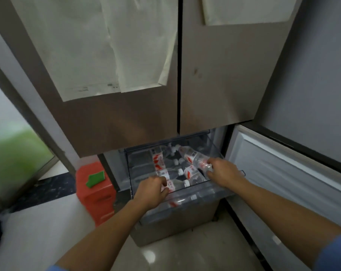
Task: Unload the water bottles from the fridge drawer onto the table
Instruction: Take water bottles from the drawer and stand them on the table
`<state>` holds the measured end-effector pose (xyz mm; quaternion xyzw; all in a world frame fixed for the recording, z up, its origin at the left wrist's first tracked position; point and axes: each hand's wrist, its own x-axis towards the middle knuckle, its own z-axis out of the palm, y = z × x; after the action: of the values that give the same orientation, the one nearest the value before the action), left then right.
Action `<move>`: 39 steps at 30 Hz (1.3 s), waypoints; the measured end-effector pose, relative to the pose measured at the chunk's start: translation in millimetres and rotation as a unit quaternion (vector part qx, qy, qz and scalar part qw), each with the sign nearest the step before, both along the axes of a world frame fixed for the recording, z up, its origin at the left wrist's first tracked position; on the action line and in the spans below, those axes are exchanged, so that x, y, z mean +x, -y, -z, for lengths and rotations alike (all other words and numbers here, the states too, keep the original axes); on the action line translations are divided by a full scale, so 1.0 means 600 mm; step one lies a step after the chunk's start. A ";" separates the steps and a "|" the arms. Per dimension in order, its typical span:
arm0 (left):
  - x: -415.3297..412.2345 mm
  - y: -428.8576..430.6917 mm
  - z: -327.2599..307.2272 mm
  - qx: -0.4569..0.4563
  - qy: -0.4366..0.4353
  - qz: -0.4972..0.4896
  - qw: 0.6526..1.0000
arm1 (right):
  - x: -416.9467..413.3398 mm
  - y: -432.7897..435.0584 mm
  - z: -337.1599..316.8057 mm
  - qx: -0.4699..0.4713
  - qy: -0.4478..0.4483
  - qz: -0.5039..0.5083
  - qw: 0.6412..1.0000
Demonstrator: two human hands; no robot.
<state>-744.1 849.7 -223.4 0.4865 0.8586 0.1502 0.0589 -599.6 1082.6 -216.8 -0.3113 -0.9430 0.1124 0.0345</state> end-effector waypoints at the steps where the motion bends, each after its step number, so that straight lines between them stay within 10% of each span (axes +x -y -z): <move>1: -0.002 -0.006 0.008 -0.004 0.000 -0.014 1.000 | -0.018 -0.021 0.010 -0.004 0.004 -0.011 1.000; 18: 0.030 -0.043 0.043 -0.041 0.076 -0.263 0.961 | -0.144 -0.159 0.131 -0.169 0.074 -0.048 0.982; 31: -0.005 -0.080 -0.040 0.226 0.341 -0.357 0.839 | -0.062 -0.063 -0.010 -0.109 0.009 -0.331 0.937; 39: -0.011 0.005 -0.060 0.233 0.209 -0.413 0.855 | -0.086 0.004 -0.011 -0.261 0.033 -0.270 0.926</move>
<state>-750.7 846.7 -187.5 0.0440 0.8879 0.4547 0.0540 -651.4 1080.1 -210.1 -0.0461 -0.9291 0.3496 -0.1113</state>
